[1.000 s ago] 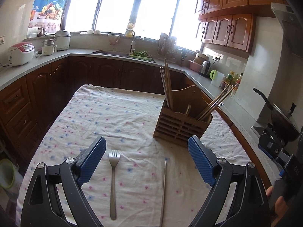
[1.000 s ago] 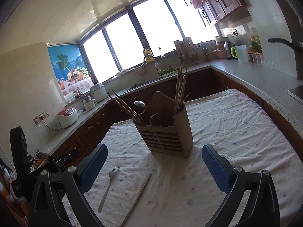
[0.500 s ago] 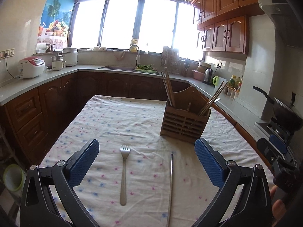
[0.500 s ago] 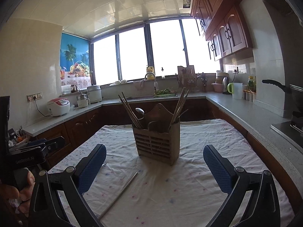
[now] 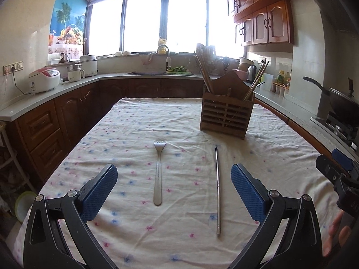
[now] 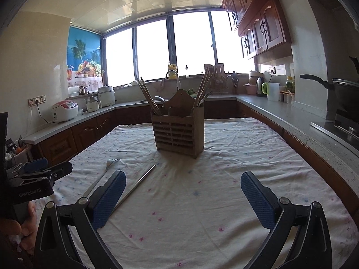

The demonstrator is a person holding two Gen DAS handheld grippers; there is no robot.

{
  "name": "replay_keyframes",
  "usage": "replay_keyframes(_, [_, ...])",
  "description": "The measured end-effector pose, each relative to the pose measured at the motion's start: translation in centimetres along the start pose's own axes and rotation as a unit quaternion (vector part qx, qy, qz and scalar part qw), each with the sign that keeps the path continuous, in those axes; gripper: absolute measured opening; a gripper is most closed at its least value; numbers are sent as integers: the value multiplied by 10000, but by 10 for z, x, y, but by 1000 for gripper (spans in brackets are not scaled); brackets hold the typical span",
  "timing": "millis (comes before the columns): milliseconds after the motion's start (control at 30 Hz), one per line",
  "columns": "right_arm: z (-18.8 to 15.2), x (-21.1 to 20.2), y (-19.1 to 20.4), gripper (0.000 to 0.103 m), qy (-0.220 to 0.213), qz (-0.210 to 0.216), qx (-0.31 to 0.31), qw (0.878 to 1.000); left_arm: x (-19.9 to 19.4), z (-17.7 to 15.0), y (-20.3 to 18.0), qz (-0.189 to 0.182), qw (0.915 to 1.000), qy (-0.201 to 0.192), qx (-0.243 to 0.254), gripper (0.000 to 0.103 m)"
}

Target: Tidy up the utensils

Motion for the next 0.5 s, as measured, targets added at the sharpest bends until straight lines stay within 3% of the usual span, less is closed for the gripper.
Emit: replay_keyframes(500, [-20, -21, -16, 103, -29, -42, 293, 9996, -17, -12, 11, 222, 9997, -85, -2, 103])
Point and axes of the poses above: each gripper's, at about its wrist camera, not at the fingertips, and x roughly the way its jaws point, y to its left, z to its top, the point moved 2 cm from there along x, roughly the way its jaws point, and after that the axes turned 15 degrees about -x, right-handed, at the moved point
